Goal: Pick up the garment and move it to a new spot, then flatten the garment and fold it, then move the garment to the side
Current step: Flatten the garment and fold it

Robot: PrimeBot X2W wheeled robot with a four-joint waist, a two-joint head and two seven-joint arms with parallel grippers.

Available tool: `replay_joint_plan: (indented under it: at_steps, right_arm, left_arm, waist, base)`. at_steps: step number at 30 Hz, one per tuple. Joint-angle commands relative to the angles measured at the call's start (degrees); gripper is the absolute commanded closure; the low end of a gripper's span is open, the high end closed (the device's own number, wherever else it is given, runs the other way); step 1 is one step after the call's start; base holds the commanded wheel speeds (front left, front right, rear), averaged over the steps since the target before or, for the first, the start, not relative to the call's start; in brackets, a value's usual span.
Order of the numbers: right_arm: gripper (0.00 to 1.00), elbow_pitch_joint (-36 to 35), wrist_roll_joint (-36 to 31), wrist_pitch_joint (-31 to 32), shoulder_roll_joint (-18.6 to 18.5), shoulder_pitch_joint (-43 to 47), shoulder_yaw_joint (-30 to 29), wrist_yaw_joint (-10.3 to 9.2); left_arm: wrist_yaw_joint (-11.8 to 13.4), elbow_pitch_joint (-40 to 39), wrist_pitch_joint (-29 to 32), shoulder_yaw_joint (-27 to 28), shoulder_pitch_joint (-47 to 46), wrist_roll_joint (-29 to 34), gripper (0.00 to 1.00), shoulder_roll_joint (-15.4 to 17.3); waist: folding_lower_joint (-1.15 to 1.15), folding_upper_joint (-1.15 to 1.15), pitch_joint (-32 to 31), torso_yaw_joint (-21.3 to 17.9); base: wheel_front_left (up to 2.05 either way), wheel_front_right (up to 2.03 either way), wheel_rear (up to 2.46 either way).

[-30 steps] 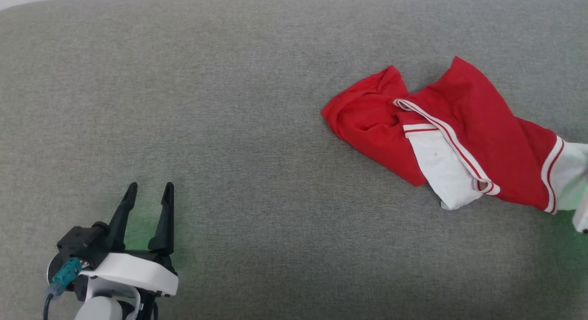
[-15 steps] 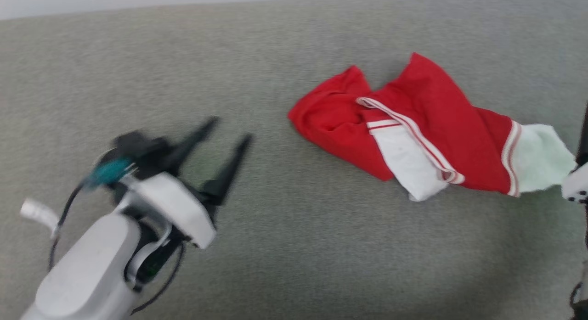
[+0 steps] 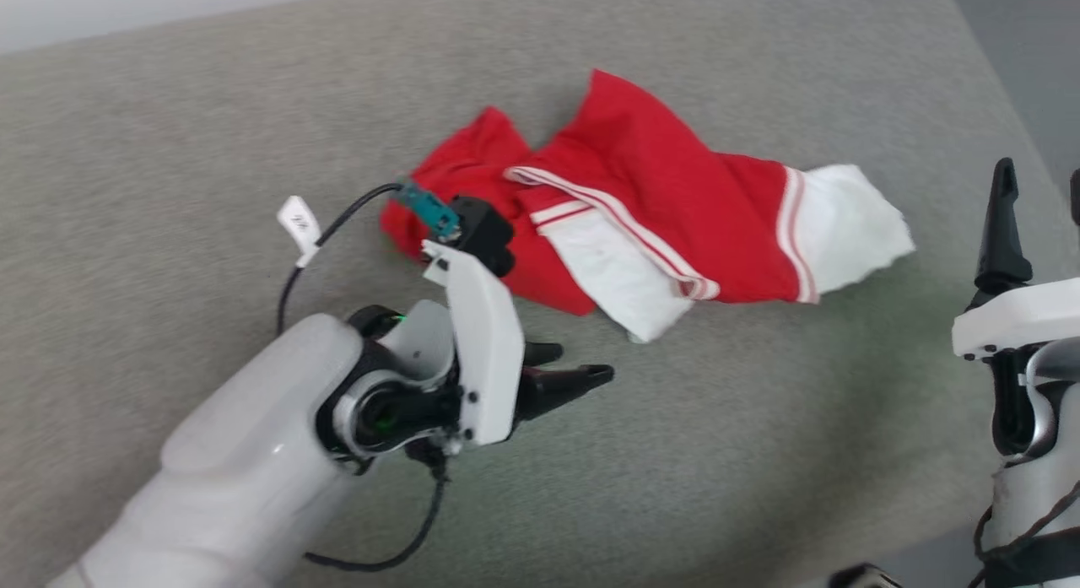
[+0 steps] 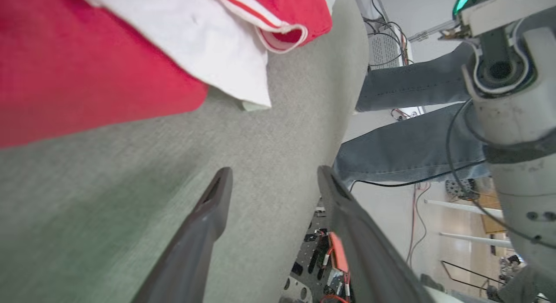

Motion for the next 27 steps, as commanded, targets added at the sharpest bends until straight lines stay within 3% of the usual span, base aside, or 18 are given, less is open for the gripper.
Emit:
replay_joint_plan:
  at_steps: [1,6,10,14,19,20,21,22,27]
  right_arm:
    - [0.00,0.8,0.6,-0.8,0.3,0.3,0.3,-0.14]
    - [0.00,2.8,1.6,-2.4,0.4,0.2,1.0,-0.14]
    - [0.00,4.5,2.9,-3.7,0.4,-0.7,2.1,-0.14]
    - [0.00,5.3,3.6,-4.5,0.4,-1.7,3.0,-0.14]
    - [0.00,5.9,3.8,-5.1,0.3,-2.4,3.7,-0.14]
    - [0.00,5.9,3.8,-5.2,0.3,-2.5,3.7,-0.14]
    - [0.00,6.0,3.7,-5.3,0.3,-2.5,3.7,-0.14]
    - [0.00,6.0,3.6,-5.3,0.3,-2.4,3.7,-0.14]
    - [0.00,6.0,3.1,-5.4,0.3,-2.4,3.7,-0.14]
  left_arm:
    - [2.0,1.0,0.6,0.7,-1.1,-1.2,0.00,-1.0]
    - [5.3,3.5,0.5,1.9,-1.7,-2.7,0.00,-3.6]
    - [6.4,6.8,-0.3,1.6,-2.5,-1.1,0.00,-4.1]
    - [6.8,10.4,-1.7,2.1,-3.5,-0.9,0.00,-5.1]
    - [5.3,13.6,-2.4,1.8,-4.7,-0.3,0.00,-6.0]
    - [4.9,14.0,-2.2,1.8,-4.9,-0.6,0.51,-6.2]
    - [5.0,14.5,-2.4,2.1,-5.0,-0.7,0.68,-6.5]
    - [5.2,15.0,-2.4,2.2,-5.2,-0.9,1.00,-6.7]
    - [4.0,15.7,-1.0,1.1,-5.3,-1.1,1.00,-7.3]
  waist:
    - [0.00,0.00,1.3,-3.2]
    - [0.00,0.00,1.7,-5.7]
    - [0.00,0.00,2.3,-7.3]
    - [0.00,0.00,2.9,-8.4]
    - [0.00,0.00,3.2,-8.9]
    - [0.00,0.00,3.2,-8.9]
    - [0.00,0.00,3.2,-8.8]
    - [0.00,0.00,3.2,-8.8]
    - [0.00,0.00,2.7,-7.9]
  base:
    - [0.00,0.00,0.00]
    - [0.00,0.00,0.00]
    - [0.00,0.00,0.00]
    - [0.00,0.00,0.00]
    - [0.00,0.00,0.00]
    - [0.00,0.00,0.00]
    - [0.00,0.00,0.00]
    - [0.00,0.00,0.00]
    - [0.00,0.00,0.00]
